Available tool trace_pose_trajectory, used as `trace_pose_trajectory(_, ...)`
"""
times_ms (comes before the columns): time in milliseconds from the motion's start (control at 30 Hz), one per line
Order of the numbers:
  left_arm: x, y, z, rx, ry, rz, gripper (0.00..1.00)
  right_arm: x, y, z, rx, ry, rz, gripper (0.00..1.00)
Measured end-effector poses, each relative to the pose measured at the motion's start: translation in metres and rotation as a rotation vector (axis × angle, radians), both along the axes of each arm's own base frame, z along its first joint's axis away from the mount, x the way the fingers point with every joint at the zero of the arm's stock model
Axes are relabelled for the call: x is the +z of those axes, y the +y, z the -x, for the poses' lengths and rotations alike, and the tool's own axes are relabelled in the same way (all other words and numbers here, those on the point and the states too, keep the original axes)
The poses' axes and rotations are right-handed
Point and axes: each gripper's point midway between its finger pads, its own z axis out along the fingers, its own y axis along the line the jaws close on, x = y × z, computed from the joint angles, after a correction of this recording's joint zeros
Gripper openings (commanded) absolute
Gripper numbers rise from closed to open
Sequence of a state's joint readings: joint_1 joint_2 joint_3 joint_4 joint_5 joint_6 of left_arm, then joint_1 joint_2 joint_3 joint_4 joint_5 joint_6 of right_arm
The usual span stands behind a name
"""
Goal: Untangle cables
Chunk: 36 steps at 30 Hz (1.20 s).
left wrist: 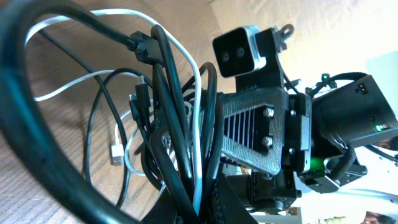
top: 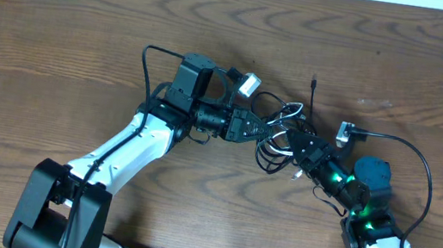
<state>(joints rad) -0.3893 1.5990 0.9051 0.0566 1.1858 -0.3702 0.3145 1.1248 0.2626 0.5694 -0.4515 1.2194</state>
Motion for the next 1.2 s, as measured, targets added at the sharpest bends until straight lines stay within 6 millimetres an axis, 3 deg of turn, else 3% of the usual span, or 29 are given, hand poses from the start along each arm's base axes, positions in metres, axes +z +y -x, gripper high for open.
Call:
trace_pose_trajectory(233,0.005,-0.001,0.006,-0.036,0.008,0.029,0.08,0.005,-0.002,-0.004,-0.044,0.041,-0.069,0.35)
trace_pose_trajectory(400,0.006,-0.007,0.013,-0.063,0.001,0.033,0.08,0.019,-0.001,-0.007,-0.044,-0.016,-0.095,0.24)
trace_pose_trajectory(567,0.014,-0.016,0.032,-0.16,-0.027,0.083,0.08,0.024,-0.008,-0.012,-0.045,-0.076,-0.068,0.19)
trace_pose_trajectory(733,0.021,-0.016,0.04,-0.216,-0.053,0.131,0.08,0.031,-0.032,-0.018,-0.047,-0.096,-0.089,0.22)
trace_pose_trajectory(800,0.025,-0.016,0.045,-0.241,-0.042,0.151,0.08,0.031,-0.06,-0.031,-0.149,-0.105,-0.078,0.24)
trace_pose_trajectory(833,0.027,-0.015,0.051,-0.266,-0.023,0.168,0.08,0.03,-0.085,-0.04,-0.237,-0.112,-0.065,0.25)
trace_pose_trajectory(933,0.03,-0.017,0.057,-0.295,-0.016,0.185,0.07,0.031,-0.104,-0.043,-0.28,-0.122,-0.056,0.3)
trace_pose_trajectory(1067,0.032,-0.016,0.058,-0.303,-0.022,0.194,0.08,0.032,-0.102,-0.038,-0.225,-0.139,-0.048,0.35)
trace_pose_trajectory(1200,0.034,-0.018,0.054,-0.302,-0.063,0.203,0.08,0.042,-0.082,-0.025,-0.068,-0.21,-0.035,0.38)
